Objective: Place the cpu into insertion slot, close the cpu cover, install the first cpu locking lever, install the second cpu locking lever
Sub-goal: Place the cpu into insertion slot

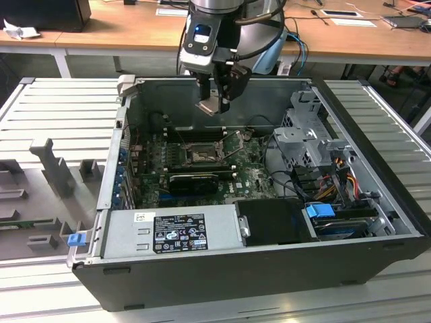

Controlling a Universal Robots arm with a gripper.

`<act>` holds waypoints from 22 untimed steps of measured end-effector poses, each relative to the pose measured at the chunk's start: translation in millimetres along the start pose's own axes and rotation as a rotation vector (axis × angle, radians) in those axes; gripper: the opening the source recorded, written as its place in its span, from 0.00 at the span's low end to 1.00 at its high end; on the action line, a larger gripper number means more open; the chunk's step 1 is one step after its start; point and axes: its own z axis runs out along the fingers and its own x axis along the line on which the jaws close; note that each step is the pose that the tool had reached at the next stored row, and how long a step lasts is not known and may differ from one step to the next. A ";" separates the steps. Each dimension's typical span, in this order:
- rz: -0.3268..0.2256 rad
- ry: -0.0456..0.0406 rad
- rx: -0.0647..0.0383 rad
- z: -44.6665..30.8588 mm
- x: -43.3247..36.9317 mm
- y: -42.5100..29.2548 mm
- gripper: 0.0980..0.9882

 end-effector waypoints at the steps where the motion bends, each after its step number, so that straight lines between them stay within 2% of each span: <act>1: 0.013 -0.0011 0.000 0.2 0.0 0.0 0.48; 6: 0.101 -0.0087 -0.002 1.1 0.0 -0.1 0.48; 10: 0.109 -0.0094 -0.002 4.6 -0.1 -0.4 0.48; 17: 0.114 -0.0095 -0.002 6.2 -0.1 -0.5 0.48; 22: 0.157 -0.0133 -0.002 6.6 -0.2 -0.5 0.48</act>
